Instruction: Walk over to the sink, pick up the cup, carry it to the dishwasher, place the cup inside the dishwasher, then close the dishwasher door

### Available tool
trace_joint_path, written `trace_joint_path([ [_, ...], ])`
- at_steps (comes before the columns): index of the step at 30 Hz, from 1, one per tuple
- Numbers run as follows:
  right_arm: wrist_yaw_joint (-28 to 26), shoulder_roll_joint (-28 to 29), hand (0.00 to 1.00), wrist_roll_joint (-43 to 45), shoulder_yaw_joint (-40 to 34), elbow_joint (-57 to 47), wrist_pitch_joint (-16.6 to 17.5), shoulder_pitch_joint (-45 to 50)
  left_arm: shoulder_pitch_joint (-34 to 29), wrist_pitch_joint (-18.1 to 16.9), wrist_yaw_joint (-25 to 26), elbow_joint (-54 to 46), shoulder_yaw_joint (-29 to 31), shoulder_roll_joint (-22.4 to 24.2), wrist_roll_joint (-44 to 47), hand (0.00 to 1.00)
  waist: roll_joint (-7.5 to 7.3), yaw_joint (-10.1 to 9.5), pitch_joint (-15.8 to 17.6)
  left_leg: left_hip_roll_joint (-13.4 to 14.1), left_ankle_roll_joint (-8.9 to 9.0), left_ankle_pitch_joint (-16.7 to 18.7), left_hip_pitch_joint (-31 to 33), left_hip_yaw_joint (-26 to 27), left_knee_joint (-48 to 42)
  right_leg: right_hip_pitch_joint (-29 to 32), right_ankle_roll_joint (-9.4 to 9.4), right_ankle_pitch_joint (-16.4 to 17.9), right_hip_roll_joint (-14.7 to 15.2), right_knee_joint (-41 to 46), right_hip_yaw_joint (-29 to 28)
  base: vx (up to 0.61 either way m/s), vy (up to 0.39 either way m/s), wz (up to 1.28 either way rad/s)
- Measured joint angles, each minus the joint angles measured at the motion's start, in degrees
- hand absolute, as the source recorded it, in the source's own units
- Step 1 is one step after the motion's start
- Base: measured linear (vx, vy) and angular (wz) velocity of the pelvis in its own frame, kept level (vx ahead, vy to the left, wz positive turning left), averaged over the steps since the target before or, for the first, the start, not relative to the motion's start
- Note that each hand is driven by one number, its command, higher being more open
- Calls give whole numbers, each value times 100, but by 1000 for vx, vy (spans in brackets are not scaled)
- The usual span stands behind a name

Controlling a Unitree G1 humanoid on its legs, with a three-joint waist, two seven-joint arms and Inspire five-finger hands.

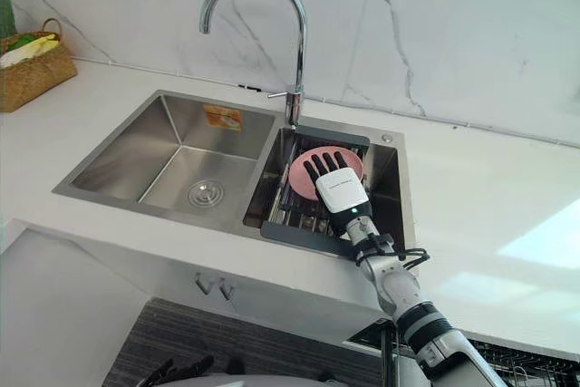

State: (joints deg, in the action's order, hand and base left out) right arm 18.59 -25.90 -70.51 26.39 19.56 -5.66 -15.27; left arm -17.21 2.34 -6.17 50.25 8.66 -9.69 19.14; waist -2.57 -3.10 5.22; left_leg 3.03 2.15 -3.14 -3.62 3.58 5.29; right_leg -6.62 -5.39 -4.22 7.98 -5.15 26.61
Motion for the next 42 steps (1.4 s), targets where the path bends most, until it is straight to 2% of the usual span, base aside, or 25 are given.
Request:
trace_joint_path([
  [11, 111, 75, 100, -228, 154, 429, -325, -257, 28, -17, 5, 0, -9, 2, 0, 100, -1, -41, 14, -8, 8, -5, 108, -102, 0, 42, 6, 6, -3, 0, 106, -9, 5, 5],
  [25, 19, 113, 100, -426, 179, 1105, -968, -808, 32, -195, 93, -94, -7, 13, 1, 100, 73, -252, 125, -15, 20, -5, 522, -236, 3, 328, -26, 57, 20, -3, 241, -41, 9, 10],
  [27, 23, 114, 100, -314, 124, 1137, -1065, -945, 92, -220, 109, -129, 1, 3, 12, 100, -80, -215, 235, -146, 41, 34, 587, -219, -116, 450, -28, 63, 141, -9, 217, -5, 54, 0],
  [28, 21, 48, 100, -12, 50, 1126, -1207, -988, 151, -147, 127, -199, 26, 42, 101, 100, -6, -316, 303, -155, -126, 397, 857, -166, -1319, 496, -170, 114, 151, -3, 211, 136, 50, -24],
  [29, -8, -3, 100, 134, -35, 1069, -1320, -1000, 172, -71, 155, -271, -45, 114, 93, 100, 292, -423, 334, 52, -147, 595, 838, -132, -1263, 505, -2, 75, 2, 309, 197, 156, 43, -18],
  [30, -45, -4, 100, 192, -37, 1078, -1432, -998, 200, -7, 201, -313, -83, 86, 92, 100, 319, -404, 332, 123, -110, 578, 826, -130, -1129, 587, 109, 117, 23, 736, 171, 119, 20, 17],
  [31, -113, -27, 100, 293, -46, 1117, -1535, -1002, 199, 54, 240, -412, -140, -24, 91, 100, 245, -385, 294, 79, -24, 501, 686, -165, -743, 511, 105, 182, 35, 1033, 148, 139, 12, 35],
  [32, -216, -32, 100, 395, -88, 1036, -1537, -1026, 163, 160, 255, -500, -124, -145, 93, 100, 84, -414, 224, -71, 28, 324, 651, -148, -434, 286, 61, 230, 98, 757, 124, 154, -30, 30],
  [33, -310, -20, 100, 460, -88, 943, -1520, -1040, 144, 213, 274, -498, -123, -170, 93, 100, -3, -426, 198, -165, 8, 177, 652, -132, -356, 170, -23, 348, 129, 508, 75, 111, -59, 4],
  [35, -497, 14, 100, 630, -95, 844, -1435, -1123, 112, 399, 390, -438, -123, -5, 120, 100, 76, -391, 252, -165, -93, -43, 552, -123, -290, 2, -43, 367, 75, 282, 48, -25, -41, -13],
  [36, -668, -87, 100, 756, -178, 878, -1294, -1152, 110, 437, 415, -445, -128, 21, 164, 100, 99, -395, 250, -165, -70, -103, 428, -124, -133, -42, -49, 378, 71, 282, 62, -52, 1, -6],
  [38, -851, -143, 100, 767, -195, 909, -1249, -1253, 132, 472, 456, -451, -131, 18, 164, 100, 99, -393, 249, -152, -51, -174, 345, -119, -1, -52, -49, 396, 59, 273, 63, 0, 0, 0],
  [42, -1173, -111, 100, 181, -241, 936, -976, -1378, 277, 615, 580, -448, -210, 32, 171, 100, 78, -385, 241, -151, -43, -216, 337, -61, -1, -71, -89, 362, 52, 210, 29, 30, 3, -4],
])
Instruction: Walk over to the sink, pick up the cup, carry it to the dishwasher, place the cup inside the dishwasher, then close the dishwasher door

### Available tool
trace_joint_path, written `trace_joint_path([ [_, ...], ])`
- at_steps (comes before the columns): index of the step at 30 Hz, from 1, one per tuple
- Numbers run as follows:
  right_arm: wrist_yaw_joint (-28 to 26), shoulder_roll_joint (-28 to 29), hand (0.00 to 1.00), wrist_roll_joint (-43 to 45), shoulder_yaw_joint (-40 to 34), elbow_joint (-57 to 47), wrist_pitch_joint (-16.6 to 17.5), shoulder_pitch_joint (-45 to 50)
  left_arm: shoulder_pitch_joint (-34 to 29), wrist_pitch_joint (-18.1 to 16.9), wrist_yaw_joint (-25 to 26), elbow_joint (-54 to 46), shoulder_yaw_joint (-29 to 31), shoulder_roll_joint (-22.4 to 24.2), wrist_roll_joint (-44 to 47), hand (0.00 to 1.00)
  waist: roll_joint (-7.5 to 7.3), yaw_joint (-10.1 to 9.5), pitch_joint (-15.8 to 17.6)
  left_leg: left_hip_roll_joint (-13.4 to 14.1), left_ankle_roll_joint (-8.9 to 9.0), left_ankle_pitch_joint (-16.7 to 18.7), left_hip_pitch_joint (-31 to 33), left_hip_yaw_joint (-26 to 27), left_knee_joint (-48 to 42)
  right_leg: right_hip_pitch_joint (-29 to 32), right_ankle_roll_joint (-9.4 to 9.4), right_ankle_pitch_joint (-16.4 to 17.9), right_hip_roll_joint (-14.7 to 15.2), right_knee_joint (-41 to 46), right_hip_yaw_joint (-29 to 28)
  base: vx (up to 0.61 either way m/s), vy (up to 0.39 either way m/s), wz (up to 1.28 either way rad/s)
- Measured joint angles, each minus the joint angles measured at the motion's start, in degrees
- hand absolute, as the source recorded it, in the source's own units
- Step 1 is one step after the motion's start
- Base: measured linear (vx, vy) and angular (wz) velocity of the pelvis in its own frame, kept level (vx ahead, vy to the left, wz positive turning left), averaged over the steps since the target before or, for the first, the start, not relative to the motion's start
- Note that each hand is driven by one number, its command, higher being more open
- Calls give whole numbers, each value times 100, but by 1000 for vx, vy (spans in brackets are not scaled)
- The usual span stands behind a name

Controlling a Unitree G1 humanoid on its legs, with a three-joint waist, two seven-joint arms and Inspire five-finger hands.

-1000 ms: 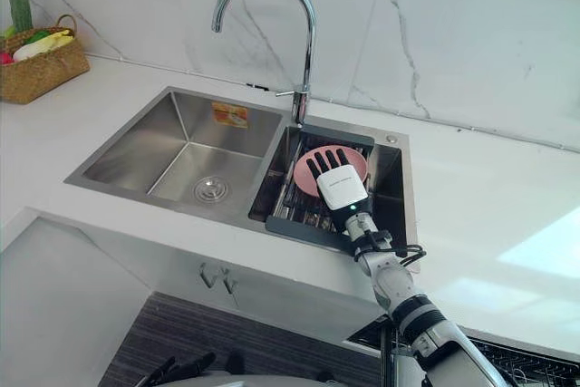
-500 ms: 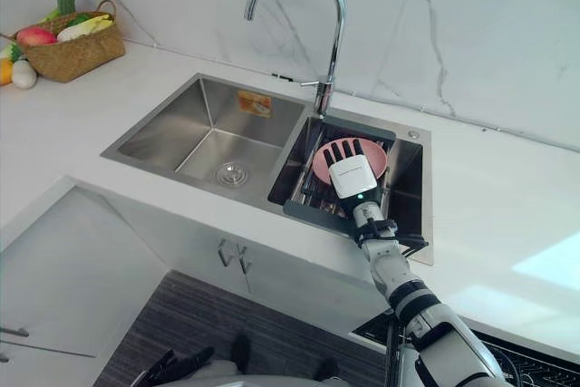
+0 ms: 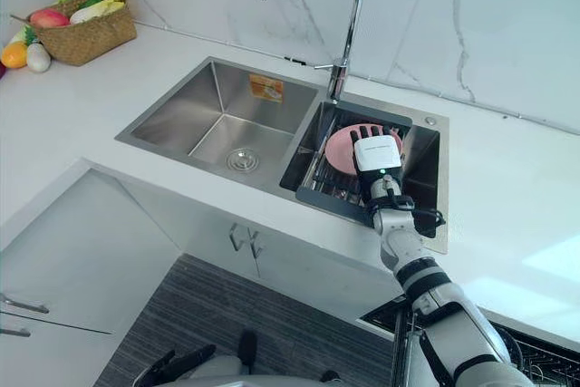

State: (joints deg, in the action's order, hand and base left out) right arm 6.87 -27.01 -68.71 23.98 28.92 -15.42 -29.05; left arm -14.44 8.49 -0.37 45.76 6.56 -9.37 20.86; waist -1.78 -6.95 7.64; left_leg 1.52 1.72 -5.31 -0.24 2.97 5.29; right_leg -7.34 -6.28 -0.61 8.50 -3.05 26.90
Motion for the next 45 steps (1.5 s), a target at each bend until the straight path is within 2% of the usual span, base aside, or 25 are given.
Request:
trace_joint_path([
  [5, -37, 47, 100, -549, 27, 11, 220, -5, 205, 24, 121, 21, -72, 30, 4, 100, -10, 31, 3, -7, -16, 1, -57, 89, 2, -75, -11, -94, -10, -103, -57, 23, 2, -7],
  [15, -11, 243, 100, -1533, 139, 160, 332, -19, 280, 78, 298, 219, -191, 26, 66, 100, -7, 134, 5, -31, -28, 10, -105, 110, 5, -153, -21, -141, 1, -201, -65, 0, 0, 0],
  [20, -187, 258, 100, -2104, 141, 153, 613, -23, 285, 128, 299, 219, -192, 22, 66, 100, -4, 135, 7, -35, -39, 17, -116, 141, 5, -154, -35, -136, 10, -201, -92, 7, 7, -2],
  [24, -441, 258, 100, -2147, 141, 134, 724, -123, 289, 163, 296, 219, -192, 18, 71, 100, -4, 135, 7, -36, -55, 30, -133, 202, 5, -151, -43, -142, 18, -201, -150, 20, 17, -7],
  [34, -675, 258, 100, -2300, 141, 107, 878, -203, 309, 191, 293, 219, -192, 17, 115, 100, -3, 144, 7, -54, -74, 45, -148, 246, 5, -144, -43, -157, 42, -201, -192, 2, 2, 0],
  [39, -884, 257, 100, -2208, 140, 84, 881, -207, 311, 246, 293, 220, -191, 11, 132, 100, 1, 159, 7, -57, -81, 51, -173, 274, 5, -144, -49, -163, 49, -201, -244, 6, 13, -3],
  [43, -1104, 128, 100, -1115, 95, 48, 873, -289, 306, 293, 290, 222, -190, 1, 174, 100, 4, 194, 5, -52, -81, 66, -195, 337, 5, -139, -48, -173, 51, -201, -315, 17, 21, -8],
  [45, -1145, -45, 100, -429, -35, -94, 861, -290, 301, 332, 289, 234, -187, -13, 178, 100, 5, 281, 5, -51, -80, 80, -196, 371, 5, -123, -45, -177, 53, -200, -337, 23, 20, -8],
])
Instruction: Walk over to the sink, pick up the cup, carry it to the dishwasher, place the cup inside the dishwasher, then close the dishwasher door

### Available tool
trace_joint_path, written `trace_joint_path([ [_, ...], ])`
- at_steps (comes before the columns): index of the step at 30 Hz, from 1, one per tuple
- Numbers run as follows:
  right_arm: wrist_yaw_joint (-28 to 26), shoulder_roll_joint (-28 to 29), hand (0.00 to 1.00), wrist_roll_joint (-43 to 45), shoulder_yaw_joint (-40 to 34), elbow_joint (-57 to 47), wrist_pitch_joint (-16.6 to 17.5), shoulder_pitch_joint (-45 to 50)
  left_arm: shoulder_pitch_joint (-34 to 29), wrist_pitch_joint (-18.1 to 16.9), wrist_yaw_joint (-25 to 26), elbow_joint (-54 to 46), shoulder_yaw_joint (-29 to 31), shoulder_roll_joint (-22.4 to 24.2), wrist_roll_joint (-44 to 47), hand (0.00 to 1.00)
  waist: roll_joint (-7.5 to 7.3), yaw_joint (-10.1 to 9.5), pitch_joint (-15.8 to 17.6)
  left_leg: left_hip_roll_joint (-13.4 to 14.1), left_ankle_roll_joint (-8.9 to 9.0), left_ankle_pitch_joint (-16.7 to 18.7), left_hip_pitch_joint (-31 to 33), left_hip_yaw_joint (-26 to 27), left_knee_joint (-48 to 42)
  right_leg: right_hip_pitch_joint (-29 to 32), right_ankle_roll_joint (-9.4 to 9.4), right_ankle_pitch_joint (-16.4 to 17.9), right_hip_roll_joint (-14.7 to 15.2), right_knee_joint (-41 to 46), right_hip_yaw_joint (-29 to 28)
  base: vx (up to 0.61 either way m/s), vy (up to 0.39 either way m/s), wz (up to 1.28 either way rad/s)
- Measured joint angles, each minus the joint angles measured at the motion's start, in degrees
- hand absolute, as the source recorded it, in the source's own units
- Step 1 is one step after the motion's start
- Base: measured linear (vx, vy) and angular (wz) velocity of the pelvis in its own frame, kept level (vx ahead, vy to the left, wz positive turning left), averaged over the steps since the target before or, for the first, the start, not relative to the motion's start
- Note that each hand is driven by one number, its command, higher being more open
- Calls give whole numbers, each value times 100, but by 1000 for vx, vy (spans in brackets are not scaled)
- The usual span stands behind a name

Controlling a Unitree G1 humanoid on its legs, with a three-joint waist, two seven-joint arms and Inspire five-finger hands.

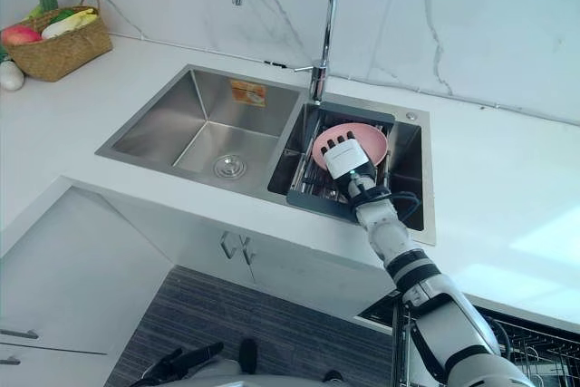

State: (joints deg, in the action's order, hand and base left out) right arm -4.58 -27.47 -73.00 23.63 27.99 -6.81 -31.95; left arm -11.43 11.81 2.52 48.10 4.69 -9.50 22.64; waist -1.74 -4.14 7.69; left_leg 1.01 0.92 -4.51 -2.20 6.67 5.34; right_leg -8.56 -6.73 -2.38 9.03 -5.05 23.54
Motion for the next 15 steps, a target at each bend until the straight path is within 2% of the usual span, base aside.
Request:
trace_joint_path([
  [6, -25, -336, 100, 614, -380, -612, -16, 103, -9, 77, 4, 16, 21, -7, 2, 100, 17, 132, -7, 27, -10, 12, -31, 157, -2, 66, 22, -25, -14, 17, -164, 45, 6, -15],
  [8, -65, -366, 100, 633, -431, -894, 44, 158, 34, 110, 11, 15, 35, -8, 43, 100, 20, 217, -9, 35, -12, 11, -47, 172, -3, 69, 21, -25, -21, 19, -200, 53, -9, -10],
  [15, -61, -366, 100, 587, -448, -1100, 355, 371, 177, 220, 21, 3, 34, -7, 111, 100, 22, 247, -22, 45, -13, 10, -100, 204, -3, 59, 20, -25, -27, 21, -263, 16, -5, -6],
])
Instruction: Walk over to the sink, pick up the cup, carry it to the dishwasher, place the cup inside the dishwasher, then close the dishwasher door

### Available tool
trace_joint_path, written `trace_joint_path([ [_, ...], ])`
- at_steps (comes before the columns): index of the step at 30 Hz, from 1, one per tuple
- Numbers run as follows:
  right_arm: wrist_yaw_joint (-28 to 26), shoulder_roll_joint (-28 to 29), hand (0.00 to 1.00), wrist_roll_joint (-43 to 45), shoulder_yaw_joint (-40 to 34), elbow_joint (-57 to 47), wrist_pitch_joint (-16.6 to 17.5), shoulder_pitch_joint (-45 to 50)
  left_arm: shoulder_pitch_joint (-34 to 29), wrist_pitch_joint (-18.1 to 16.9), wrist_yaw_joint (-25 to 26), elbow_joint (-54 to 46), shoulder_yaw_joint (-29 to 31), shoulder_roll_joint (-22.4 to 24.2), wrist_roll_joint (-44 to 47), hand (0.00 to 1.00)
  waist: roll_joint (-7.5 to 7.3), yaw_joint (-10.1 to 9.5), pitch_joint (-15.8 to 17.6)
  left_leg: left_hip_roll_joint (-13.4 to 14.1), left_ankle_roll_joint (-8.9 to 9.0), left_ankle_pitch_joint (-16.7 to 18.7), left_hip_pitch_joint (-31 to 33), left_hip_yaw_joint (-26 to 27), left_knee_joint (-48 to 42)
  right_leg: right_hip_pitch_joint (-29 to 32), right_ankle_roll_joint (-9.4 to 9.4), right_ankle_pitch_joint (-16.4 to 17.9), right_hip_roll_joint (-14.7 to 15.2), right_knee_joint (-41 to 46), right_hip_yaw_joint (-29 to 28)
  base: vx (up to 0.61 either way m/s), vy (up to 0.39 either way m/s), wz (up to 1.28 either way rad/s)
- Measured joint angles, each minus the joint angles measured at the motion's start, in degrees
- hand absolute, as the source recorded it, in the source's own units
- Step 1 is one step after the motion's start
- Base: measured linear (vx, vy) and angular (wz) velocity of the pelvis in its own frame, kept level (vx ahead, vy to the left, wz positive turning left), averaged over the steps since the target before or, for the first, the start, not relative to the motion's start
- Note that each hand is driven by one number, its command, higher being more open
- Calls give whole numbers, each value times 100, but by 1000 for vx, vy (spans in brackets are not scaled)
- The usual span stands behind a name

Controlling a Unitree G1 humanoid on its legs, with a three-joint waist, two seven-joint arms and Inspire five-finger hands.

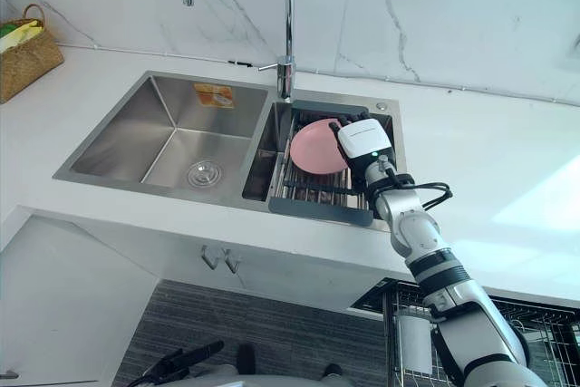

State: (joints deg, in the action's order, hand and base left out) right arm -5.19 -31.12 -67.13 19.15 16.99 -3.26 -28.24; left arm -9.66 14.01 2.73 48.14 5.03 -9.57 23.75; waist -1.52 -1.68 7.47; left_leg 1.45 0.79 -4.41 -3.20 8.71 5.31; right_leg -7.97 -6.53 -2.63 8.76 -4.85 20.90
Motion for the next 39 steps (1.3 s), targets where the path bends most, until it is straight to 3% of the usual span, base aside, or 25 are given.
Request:
trace_joint_path([
  [11, 21, -6, 100, -70, 238, 119, 167, 44, 3, 48, 111, 5, -118, -36, 111, 100, -5, 20, -21, 16, 17, 11, -7, -24, 5, -11, 10, -6, -18, -17, 36, -27, 3, 2],
  [21, 626, 34, 100, -538, 372, 694, 167, 41, 9, 30, 209, 12, -144, -40, 105, 100, -15, -37, -37, 4, 7, 4, -2, -117, 5, -71, 7, -4, -14, -23, 145, 0, 6, 5],
  [33, 1292, 208, 100, -777, 371, 1150, -281, -60, 2, -93, 234, 170, -133, -45, 80, 100, -23, -53, -42, -38, -19, -22, 0, -252, 8, -126, -3, 3, 18, -29, 296, -3, 12, 5],
  [39, 1365, 251, 100, -775, 371, 1297, -346, -71, -2, -110, 234, 170, -130, -44, 80, 100, -23, -63, -41, -48, -19, -27, 37, -324, 8, -140, -7, 6, 19, -30, 381, -2, 14, 7],
])
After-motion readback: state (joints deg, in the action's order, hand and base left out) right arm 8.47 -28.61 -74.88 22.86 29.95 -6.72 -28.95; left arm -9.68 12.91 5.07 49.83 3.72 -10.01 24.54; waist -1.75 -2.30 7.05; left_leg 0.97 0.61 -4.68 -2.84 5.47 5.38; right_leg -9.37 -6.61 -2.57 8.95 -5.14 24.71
